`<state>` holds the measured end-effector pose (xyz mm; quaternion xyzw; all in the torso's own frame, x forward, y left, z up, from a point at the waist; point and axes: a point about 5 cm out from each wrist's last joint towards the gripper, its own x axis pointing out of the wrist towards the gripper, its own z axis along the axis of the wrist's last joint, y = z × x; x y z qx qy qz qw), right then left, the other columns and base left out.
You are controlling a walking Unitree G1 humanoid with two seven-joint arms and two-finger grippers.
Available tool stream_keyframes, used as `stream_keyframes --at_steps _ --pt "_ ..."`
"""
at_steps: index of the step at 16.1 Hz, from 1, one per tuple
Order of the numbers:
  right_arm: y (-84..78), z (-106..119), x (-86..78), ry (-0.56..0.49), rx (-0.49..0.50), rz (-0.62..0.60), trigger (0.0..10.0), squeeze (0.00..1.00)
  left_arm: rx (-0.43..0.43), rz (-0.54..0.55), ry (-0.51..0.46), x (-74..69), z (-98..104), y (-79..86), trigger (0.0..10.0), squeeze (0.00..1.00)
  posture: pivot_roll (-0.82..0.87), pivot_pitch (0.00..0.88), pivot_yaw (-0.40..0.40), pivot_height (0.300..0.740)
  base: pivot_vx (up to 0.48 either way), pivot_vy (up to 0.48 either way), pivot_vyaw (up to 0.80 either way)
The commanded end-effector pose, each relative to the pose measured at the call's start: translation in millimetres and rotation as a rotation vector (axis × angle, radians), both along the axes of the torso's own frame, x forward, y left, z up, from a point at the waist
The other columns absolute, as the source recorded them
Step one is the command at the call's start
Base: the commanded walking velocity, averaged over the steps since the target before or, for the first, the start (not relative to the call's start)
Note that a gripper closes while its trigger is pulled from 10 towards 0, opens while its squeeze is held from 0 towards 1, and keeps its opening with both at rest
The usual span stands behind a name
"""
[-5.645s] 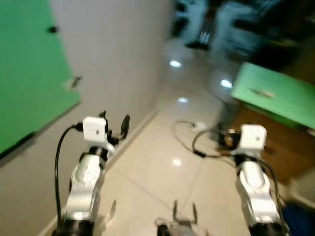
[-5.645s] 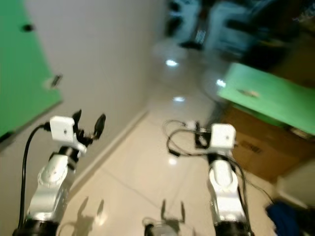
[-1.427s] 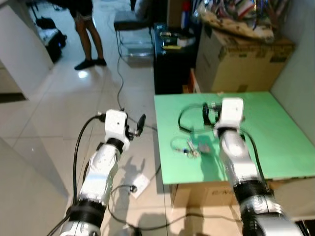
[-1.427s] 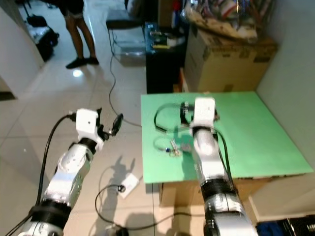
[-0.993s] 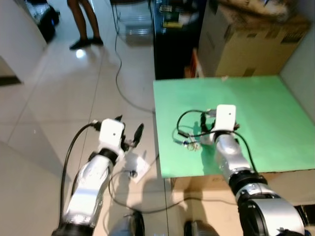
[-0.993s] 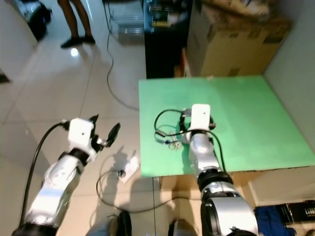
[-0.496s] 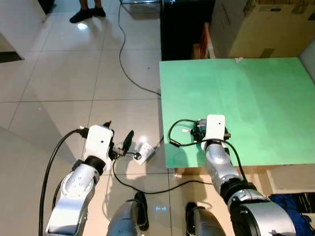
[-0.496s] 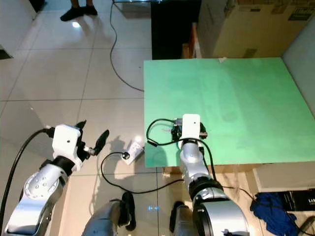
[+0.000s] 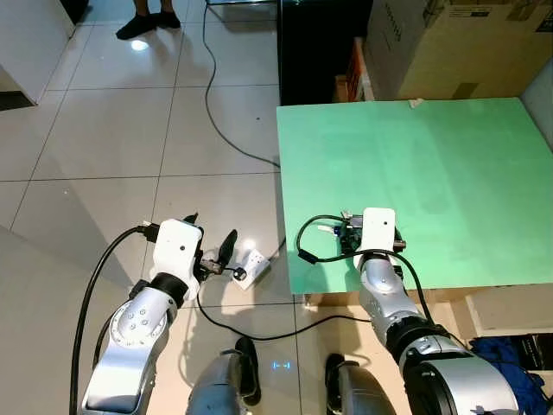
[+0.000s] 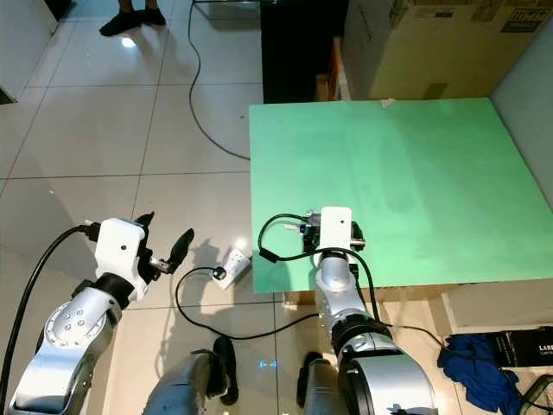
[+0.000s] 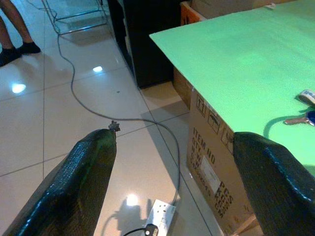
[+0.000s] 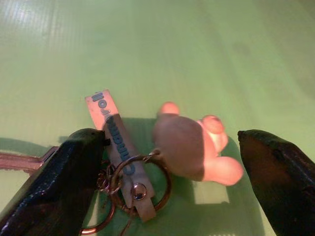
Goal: Hang keys on a hook
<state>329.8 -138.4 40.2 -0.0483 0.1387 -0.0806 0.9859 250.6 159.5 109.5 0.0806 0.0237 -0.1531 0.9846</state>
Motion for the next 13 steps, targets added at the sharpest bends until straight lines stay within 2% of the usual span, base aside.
stream_keyframes --at_steps 1,4,5,6,7,8,9,10,13 --pt "-6.4 -6.8 -4.6 0.029 -0.004 -0.023 10.0 0.00 0.016 0.006 -0.010 -1.2 3.5 0.5 10.0 0.00 0.05 0.304 0.039 0.740 0.000 0.000 0.00" --pt "-12.0 -2.8 -0.7 0.024 0.012 -0.031 10.0 0.00 0.027 0.008 -0.012 -2.1 3.2 0.2 10.0 0.00 0.04 0.310 0.039 0.740 0.000 0.000 0.00" --pt "-11.2 -4.0 -0.9 0.035 0.049 -0.034 10.0 0.00 0.034 0.006 -0.016 -2.3 3.3 -0.4 10.0 0.00 0.05 0.311 0.039 0.740 0.000 0.000 0.00" --pt "-7.0 -9.7 -2.8 0.085 0.146 -0.038 8.5 0.00 0.045 0.002 -0.021 -2.5 3.7 -0.9 10.0 0.00 0.05 0.311 0.040 0.740 0.000 0.000 0.00" --pt "-2.6 -13.9 -4.7 0.120 0.211 -0.037 8.7 0.00 0.049 0.001 -0.023 -2.4 4.0 -1.0 10.0 0.00 0.05 0.311 0.041 0.740 0.000 0.000 0.00" --pt "-0.6 -14.1 -4.8 0.122 0.215 -0.033 2.1 0.00 0.052 0.001 -0.025 -2.0 4.4 -1.0 10.0 0.00 0.05 0.311 0.042 0.740 0.000 0.000 0.00" --pt "1.2 -14.2 -4.7 0.125 0.214 -0.025 0.4 0.00 0.055 0.002 -0.026 -1.7 4.6 -0.4 10.0 0.00 0.05 0.314 0.046 0.740 0.000 0.000 0.00" --pt "1.9 -14.3 -4.7 0.127 0.209 -0.017 0.0 0.00 0.059 0.002 -0.027 -1.6 4.6 -0.1 10.0 0.00 0.05 0.313 0.046 0.740 0.000 0.000 0.00" --pt "2.0 -12.6 -3.4 0.122 0.173 0.004 0.0 0.00 0.069 -0.002 -0.022 -2.0 2.7 -1.3 10.0 0.00 0.05 0.314 0.051 0.740 0.000 0.000 0.00"
